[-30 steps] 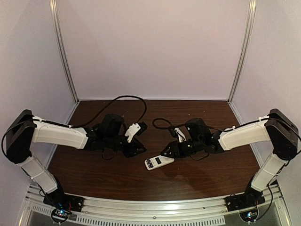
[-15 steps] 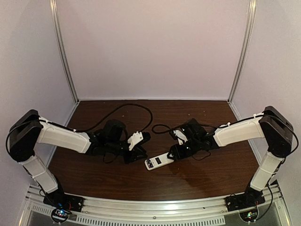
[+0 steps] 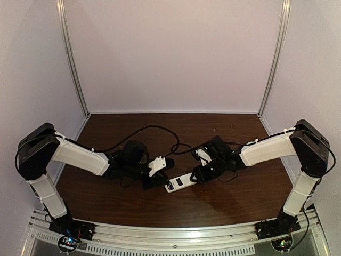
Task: Load the batteries into the remote control
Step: Hold the remote control without the battery cover at the center of the board, then load the battery into the battery compartment.
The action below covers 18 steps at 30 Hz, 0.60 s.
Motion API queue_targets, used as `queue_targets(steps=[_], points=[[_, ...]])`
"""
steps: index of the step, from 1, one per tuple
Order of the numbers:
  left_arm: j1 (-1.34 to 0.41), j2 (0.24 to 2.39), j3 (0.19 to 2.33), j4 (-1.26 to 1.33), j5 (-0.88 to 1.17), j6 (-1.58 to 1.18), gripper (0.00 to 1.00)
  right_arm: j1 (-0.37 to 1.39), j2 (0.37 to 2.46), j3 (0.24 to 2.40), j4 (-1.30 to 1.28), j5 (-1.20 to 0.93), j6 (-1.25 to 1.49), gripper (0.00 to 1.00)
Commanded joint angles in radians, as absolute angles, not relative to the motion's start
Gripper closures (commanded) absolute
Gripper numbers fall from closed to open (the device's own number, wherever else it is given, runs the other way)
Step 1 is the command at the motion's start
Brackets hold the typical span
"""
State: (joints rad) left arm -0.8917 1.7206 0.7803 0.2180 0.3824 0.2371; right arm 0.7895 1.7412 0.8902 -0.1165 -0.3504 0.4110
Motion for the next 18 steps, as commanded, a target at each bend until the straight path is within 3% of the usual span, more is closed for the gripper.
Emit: queue_targets(steps=[1, 12, 18], points=[[-0.897, 1.750, 0.817, 0.277, 0.390, 0.274, 0.75, 0.791, 1.766, 0.901, -0.134, -0.332, 0.389, 0.60], [-0.897, 1.808, 0.865, 0.236, 0.367, 0.284, 0.77, 0.790, 1.773, 0.904, -0.134, -0.351, 0.386, 0.62], [-0.897, 1.811, 0.856, 0.215, 0.362, 0.268, 0.84, 0.790, 1.774, 0.904, -0.136, -0.359, 0.387, 0.63]])
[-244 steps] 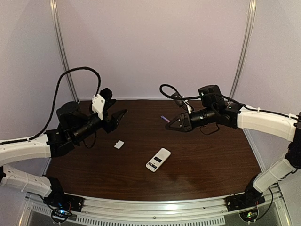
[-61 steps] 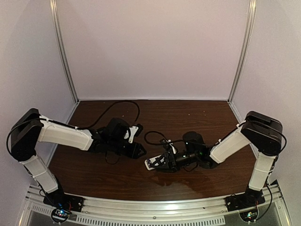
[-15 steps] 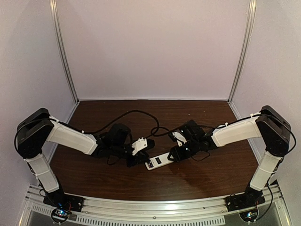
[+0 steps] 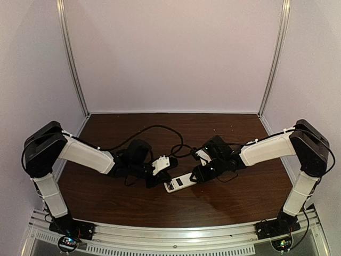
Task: Load the batteries into the remote control
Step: Load the battery into the battery compartment.
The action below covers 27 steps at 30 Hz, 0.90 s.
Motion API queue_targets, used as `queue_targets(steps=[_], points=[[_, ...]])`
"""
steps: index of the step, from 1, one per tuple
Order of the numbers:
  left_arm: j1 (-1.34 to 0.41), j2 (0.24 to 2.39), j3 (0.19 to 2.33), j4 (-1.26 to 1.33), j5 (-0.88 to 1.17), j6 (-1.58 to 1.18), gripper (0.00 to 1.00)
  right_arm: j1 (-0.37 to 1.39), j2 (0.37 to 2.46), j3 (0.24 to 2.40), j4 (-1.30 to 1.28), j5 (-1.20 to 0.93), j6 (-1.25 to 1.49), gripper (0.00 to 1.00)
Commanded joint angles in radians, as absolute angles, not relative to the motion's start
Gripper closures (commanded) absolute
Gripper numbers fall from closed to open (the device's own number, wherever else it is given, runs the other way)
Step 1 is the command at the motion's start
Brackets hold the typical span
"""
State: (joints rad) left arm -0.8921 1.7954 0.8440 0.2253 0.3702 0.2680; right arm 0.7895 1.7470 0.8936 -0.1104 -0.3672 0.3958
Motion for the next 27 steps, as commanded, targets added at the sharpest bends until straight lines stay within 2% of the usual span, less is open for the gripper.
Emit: queue_targets(steps=[1, 12, 22, 24, 27], points=[[-0.897, 1.808, 0.851, 0.214, 0.363, 0.265, 0.86, 0.790, 1.773, 0.902, -0.135, -0.360, 0.386, 0.63], [-0.903, 1.797, 0.819, 0.197, 0.370, 0.249, 0.94, 0.793, 1.770, 0.896, -0.129, -0.370, 0.396, 0.65], [-0.914, 1.784, 0.787, 0.184, 0.372, 0.236, 0.95, 0.805, 1.773, 0.893, -0.124, -0.379, 0.403, 0.67], [-0.914, 1.781, 0.781, 0.183, 0.371, 0.235, 0.94, 0.806, 1.773, 0.891, -0.122, -0.379, 0.405, 0.67], [-0.916, 1.757, 0.769, 0.216, 0.362, 0.227, 0.84, 0.807, 1.773, 0.892, -0.121, -0.379, 0.405, 0.68]])
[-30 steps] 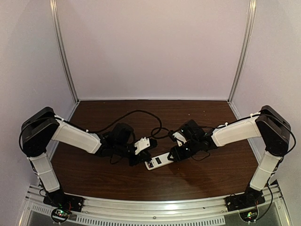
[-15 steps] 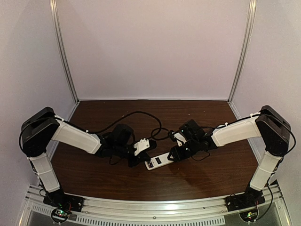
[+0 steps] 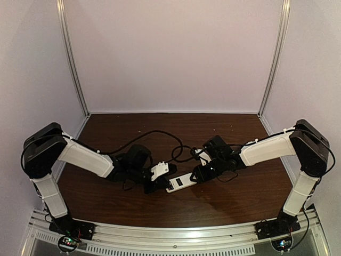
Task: Load the batteries into the remote control
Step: Load the battery into the battery compartment.
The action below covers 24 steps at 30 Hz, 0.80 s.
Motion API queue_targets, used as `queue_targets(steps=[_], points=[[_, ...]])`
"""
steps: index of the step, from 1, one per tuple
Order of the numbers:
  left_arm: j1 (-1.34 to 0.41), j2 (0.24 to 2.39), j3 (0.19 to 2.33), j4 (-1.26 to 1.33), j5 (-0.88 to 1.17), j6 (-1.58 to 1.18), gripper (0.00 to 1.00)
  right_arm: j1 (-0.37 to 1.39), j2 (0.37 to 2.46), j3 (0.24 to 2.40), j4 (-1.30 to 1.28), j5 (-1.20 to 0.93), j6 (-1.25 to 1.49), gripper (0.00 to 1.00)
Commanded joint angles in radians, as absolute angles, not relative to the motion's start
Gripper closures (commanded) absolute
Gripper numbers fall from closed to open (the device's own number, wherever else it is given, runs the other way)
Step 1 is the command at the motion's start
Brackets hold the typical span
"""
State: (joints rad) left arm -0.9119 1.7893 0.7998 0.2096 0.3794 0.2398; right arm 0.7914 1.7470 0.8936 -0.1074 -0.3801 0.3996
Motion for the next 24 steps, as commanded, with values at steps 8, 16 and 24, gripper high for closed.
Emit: queue_targets(steps=[8, 16, 24], points=[[-0.894, 1.715, 0.780, 0.278, 0.330, 0.213, 0.77, 0.807, 1.777, 0.899, -0.125, -0.383, 0.403, 0.68], [-0.890, 1.764, 0.834, 0.243, 0.315, 0.246, 0.76, 0.807, 1.776, 0.899, -0.124, -0.387, 0.402, 0.69], [-0.889, 1.792, 0.851, 0.222, 0.329, 0.257, 0.77, 0.807, 1.778, 0.896, -0.122, -0.390, 0.403, 0.69]])
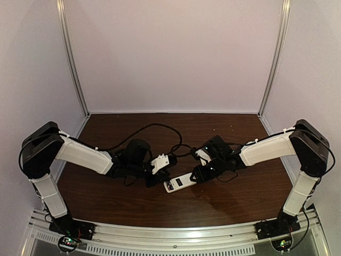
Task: Load the batteries into the remote control
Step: Load the battery into the battery compartment.
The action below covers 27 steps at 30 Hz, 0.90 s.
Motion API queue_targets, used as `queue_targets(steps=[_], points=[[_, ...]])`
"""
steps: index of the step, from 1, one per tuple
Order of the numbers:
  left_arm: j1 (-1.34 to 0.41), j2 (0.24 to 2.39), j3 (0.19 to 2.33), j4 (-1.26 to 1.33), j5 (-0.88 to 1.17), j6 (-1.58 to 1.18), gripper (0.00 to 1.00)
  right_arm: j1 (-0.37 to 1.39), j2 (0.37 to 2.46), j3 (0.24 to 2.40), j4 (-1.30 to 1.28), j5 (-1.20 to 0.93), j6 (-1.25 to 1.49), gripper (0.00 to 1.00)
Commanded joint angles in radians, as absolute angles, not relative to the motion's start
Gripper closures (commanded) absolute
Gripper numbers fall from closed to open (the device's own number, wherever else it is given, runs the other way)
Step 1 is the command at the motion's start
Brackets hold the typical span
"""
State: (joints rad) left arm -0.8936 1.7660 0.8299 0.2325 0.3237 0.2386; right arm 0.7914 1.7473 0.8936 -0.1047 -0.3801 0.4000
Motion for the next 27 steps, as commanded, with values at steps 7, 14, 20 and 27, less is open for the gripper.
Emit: queue_targets(steps=[7, 14, 20, 27], points=[[-0.889, 1.820, 0.856, 0.195, 0.348, 0.251, 0.80, 0.807, 1.779, 0.896, -0.120, -0.397, 0.406, 0.70], [-0.891, 1.816, 0.834, 0.168, 0.349, 0.240, 0.91, 0.807, 1.778, 0.896, -0.118, -0.403, 0.406, 0.71], [-0.894, 1.806, 0.803, 0.163, 0.365, 0.225, 0.93, 0.809, 1.777, 0.891, -0.114, -0.410, 0.408, 0.72], [-0.907, 1.789, 0.768, 0.155, 0.363, 0.210, 0.92, 0.817, 1.776, 0.887, -0.104, -0.419, 0.416, 0.73]])
